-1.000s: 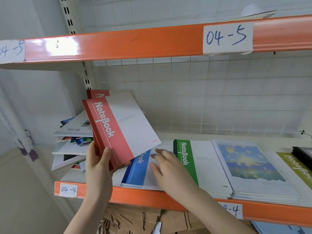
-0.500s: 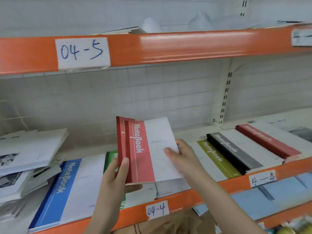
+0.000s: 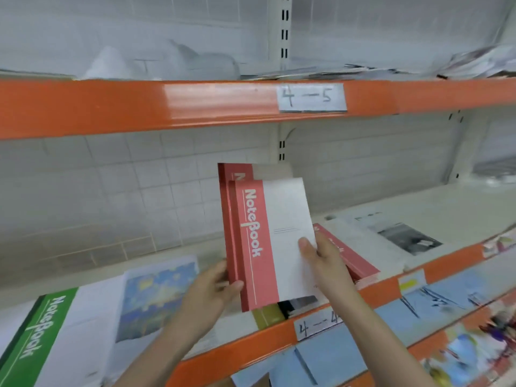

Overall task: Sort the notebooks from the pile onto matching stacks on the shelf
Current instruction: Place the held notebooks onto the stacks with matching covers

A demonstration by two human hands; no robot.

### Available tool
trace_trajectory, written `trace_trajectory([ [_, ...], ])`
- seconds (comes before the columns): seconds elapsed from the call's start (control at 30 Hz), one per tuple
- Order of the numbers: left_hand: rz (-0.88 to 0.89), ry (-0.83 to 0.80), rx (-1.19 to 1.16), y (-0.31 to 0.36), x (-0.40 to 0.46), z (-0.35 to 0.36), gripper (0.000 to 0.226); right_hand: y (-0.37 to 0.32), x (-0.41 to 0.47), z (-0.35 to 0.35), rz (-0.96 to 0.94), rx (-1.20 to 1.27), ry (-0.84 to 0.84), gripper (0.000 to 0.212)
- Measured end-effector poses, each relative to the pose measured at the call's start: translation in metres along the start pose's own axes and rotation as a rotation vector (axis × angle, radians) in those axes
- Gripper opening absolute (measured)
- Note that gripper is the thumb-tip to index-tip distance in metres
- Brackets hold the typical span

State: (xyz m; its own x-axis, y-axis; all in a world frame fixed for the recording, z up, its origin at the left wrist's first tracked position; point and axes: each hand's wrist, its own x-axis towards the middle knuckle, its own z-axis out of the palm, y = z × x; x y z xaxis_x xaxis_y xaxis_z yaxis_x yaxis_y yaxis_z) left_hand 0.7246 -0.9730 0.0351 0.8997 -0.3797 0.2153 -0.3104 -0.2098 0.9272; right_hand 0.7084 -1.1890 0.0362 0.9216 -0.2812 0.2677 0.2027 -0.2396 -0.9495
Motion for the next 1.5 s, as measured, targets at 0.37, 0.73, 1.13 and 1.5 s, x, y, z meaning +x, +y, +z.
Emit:
trace_trajectory([
  [0.37, -0.050, 0.217, 0.039, -0.004, 0.073, 0.104, 0.041, 0.028, 0.043, -0.062, 0.040, 0.007, -0.073, 0.023],
  [0.73, 0.026, 0.274, 0.000, 0.031, 0.085, 0.137, 0.032, 0.024, 0.064, -0.093, -0.098, 0.088, -0.033, 0.010],
  [1.13, -0.008, 0.113, -0.044, 0.026, 0.105, 0.204, 0.030, 0.057, 0.076, -0.148, 0.090, -0.028, 0.075, 0.028],
  [1.5, 0.005, 0.143, 0.291, 0.027, 0.110, 0.210, 0.041, 0.073, 0.107, -0.175, -0.002, -0.332, 0.075, 0.044],
])
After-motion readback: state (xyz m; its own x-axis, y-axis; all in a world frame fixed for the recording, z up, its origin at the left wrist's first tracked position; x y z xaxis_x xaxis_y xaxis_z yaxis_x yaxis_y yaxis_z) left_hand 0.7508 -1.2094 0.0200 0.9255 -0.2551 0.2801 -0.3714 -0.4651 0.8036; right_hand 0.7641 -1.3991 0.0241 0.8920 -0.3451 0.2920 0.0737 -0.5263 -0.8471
